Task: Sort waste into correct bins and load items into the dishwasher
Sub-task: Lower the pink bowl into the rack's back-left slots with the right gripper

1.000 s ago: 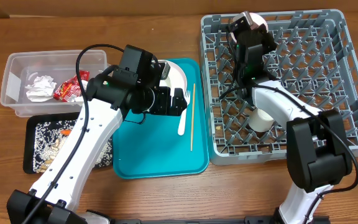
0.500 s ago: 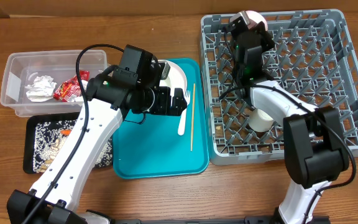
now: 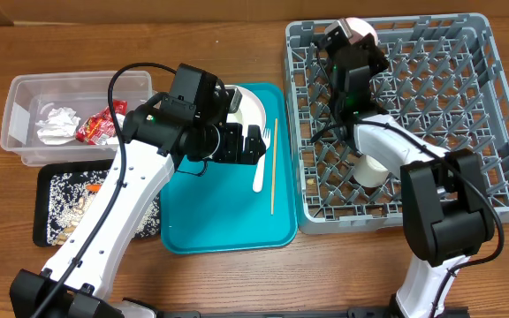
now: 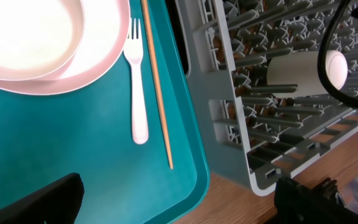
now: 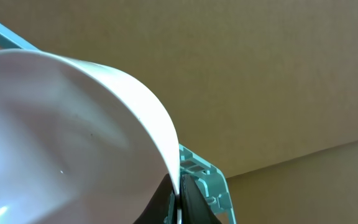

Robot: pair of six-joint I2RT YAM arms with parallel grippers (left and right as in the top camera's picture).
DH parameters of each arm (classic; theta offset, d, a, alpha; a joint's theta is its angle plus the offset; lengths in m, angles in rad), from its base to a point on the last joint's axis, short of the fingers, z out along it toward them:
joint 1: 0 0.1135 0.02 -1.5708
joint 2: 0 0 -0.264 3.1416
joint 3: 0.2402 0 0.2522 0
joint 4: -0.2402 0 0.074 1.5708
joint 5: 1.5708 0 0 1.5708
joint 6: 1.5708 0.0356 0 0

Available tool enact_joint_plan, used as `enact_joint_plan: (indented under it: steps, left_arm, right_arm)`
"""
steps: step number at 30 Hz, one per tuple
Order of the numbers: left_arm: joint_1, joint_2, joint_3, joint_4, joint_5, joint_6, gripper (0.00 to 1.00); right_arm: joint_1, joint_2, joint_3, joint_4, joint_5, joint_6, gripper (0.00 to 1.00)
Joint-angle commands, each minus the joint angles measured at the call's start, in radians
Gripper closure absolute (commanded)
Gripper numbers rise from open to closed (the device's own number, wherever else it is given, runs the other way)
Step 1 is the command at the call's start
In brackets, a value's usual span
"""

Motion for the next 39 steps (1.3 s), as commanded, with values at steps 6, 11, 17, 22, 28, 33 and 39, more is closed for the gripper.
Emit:
enact_joint_plan:
  steps: [6,11,17,22,28,33,39]
  left_arm:
    - [0.0,-0.026,0.026,0.003,-0.004,0.011,0.0]
    - [0.0,-0.026,0.026,0.004,-0.004,0.011,0.0]
    - [0.0,-0.026,0.026,0.004,-0.003,0.011,0.0]
    - [0.0,-0.026,0.026,0.003,-0.004,0.011,0.0]
    - [0.0,-0.025,0.026,0.004,-0.004,0.011,0.0]
    - [0.0,-0.026,0.026,0.003,-0.004,0.011,0.0]
    - [0.0,-0.026,0.026,0.003,-0.004,0.011,0.0]
  right_arm:
    - [0.056,0.007,0.005,-0.101,0.055,0.004,0.95]
    - [0.076,0.007,0.005,-0.134,0.082,0.004,0.72]
    - [0.077,0.007,0.005,-0.148,0.152,0.032,0.52]
    - [0.101,-0.005,0.005,-0.193,0.173,0.084,0.43]
    - [0.16,-0.036,0.005,-0.259,0.171,0.089,0.41]
    - [0.193,-0.07,0.005,-0.416,0.174,0.208,0.34]
    - [0.193,-0.113,0.005,-0.535,0.104,0.365,0.34]
